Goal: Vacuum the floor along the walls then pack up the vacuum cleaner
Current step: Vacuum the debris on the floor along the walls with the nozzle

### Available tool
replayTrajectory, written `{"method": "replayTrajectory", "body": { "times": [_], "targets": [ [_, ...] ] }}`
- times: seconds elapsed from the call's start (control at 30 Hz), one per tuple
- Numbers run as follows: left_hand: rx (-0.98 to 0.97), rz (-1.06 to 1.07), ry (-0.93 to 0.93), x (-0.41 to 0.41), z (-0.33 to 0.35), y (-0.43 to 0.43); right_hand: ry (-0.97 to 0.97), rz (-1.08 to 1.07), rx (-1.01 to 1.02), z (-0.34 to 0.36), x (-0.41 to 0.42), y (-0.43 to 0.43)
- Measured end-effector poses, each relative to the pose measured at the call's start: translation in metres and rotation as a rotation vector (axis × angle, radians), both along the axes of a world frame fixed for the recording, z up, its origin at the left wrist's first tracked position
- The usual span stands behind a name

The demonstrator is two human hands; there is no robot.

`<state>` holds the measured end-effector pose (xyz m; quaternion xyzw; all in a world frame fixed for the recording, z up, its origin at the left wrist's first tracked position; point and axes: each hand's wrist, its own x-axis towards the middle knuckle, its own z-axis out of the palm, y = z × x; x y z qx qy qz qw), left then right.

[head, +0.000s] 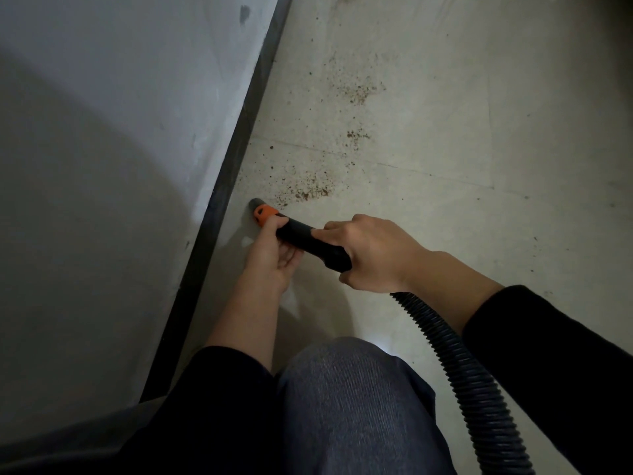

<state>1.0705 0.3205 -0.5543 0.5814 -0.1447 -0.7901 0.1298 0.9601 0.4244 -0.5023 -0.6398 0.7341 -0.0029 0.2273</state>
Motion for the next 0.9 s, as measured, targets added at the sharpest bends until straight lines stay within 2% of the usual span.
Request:
{"method": "replayTrajectory", "body": {
  "times": [0.9],
  "targets": [
    [0.032, -0.217, 0.093, -0.030, 0.002, 0.032, 0.085, -0.054, 0.096, 0.019, -0.026, 0.048]
  ]
}}
